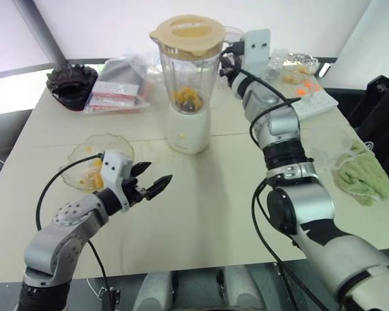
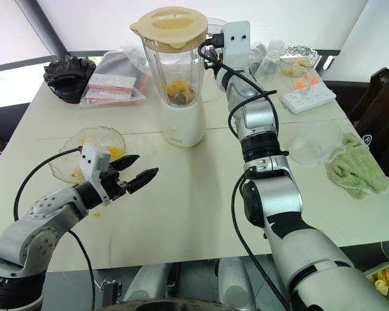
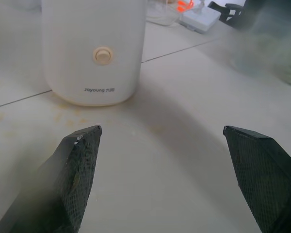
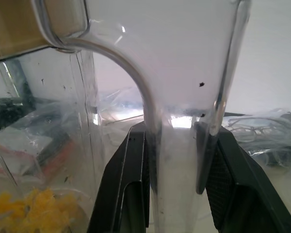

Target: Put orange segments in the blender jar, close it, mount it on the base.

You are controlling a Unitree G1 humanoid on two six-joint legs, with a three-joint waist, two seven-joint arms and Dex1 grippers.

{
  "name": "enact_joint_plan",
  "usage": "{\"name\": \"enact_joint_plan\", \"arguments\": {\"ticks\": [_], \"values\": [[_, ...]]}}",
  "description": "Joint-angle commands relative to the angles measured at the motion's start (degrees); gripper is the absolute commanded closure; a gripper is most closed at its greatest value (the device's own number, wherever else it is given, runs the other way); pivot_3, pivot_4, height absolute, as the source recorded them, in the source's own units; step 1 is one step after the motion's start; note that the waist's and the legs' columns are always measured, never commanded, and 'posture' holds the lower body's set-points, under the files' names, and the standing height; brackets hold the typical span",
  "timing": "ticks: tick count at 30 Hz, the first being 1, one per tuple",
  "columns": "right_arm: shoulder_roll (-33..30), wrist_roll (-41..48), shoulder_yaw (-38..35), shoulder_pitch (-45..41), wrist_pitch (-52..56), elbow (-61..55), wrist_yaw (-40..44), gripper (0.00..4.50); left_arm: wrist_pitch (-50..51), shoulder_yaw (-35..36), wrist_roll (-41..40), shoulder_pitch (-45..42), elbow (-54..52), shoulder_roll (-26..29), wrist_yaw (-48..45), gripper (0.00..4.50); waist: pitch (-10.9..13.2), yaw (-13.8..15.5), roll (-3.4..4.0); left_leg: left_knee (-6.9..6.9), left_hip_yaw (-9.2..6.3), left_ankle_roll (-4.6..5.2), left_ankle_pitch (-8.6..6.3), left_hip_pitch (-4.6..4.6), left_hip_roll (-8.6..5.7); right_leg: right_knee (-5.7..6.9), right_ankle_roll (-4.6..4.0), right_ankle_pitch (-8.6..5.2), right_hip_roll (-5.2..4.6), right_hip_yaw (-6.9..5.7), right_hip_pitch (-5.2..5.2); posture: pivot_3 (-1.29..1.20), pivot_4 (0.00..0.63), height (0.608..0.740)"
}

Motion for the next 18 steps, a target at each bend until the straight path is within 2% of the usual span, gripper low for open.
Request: {"name": "enact_joint_plan", "arguments": {"ticks": [1,3,7,9,10,11,15,18], "values": [[0.4,0.4,0.2,0.2,0.4,-4.0,0.3,3.60,-1.2,-0.3,0.0,-0.5,-0.9,0.6,-0.5,0.34,0.0,0.0,0.00,0.00,0.00,0.00,0.00,0.00,0.00,0.00,0.00,0.00,0.00,0.00,0.00,0.00,0.150,0.740],[0.4,0.6,0.3,0.6,0.9,-4.6,0.9,3.60,-1.3,-0.3,0.1,-0.4,-1.0,0.7,-0.6,0.34,0.0,0.0,0.00,0.00,0.00,0.00,0.00,0.00,0.00,0.00,0.00,0.00,0.00,0.00,0.00,0.00,0.150,0.740],[0.5,1.1,0.2,1.1,1.5,-5.4,1.9,1.60,-1.3,-0.3,0.1,-0.3,-1.0,0.9,-0.7,0.28,0.0,-0.1,0.00,0.00,0.00,0.00,0.00,0.02,0.00,0.03,0.00,0.00,0.01,0.00,0.00,0.00,0.150,0.740],[0.3,0.9,0.5,1.3,1.5,-5.5,2.4,0.78,-1.3,-0.4,0.2,-0.2,-1.0,0.9,-0.8,0.28,0.0,-0.1,0.00,0.02,0.01,0.00,0.00,0.02,0.00,0.07,0.00,0.00,0.01,0.01,0.00,0.00,0.150,0.740],[0.2,0.6,0.7,1.5,1.3,-5.6,2.3,0.19,-1.3,-0.5,0.3,-0.3,-1.1,0.9,-0.7,0.28,0.0,-0.1,0.00,0.03,0.02,0.00,0.00,0.03,0.00,0.10,0.00,0.00,0.01,0.01,0.00,0.00,0.150,0.740],[0.1,0.4,0.8,1.7,1.1,-5.8,2.3,0.03,-1.3,-0.6,0.3,-0.3,-1.1,0.9,-0.7,0.28,0.0,-0.1,0.00,0.05,0.02,0.00,0.00,0.03,0.00,0.12,0.00,0.00,0.01,0.01,0.00,0.00,0.150,0.740],[-0.5,-0.3,1.8,3.5,1.5,-7.9,3.0,0.03,-1.3,-0.6,0.2,-0.2,-0.9,1.0,-1.0,0.28,0.0,-0.2,0.00,0.05,0.02,0.00,0.00,0.08,0.01,0.20,-0.01,-0.01,0.04,0.05,-0.01,0.00,0.150,0.740],[-1.9,-0.4,3.7,7.9,3.0,-13.6,6.3,0.03,-1.0,-0.5,-0.1,-0.2,-1.0,1.1,-1.2,0.28,0.0,-0.1,0.00,0.06,0.03,0.00,0.00,0.08,0.01,0.23,-0.01,-0.01,0.05,0.05,-0.01,0.00,0.150,0.740]]}}
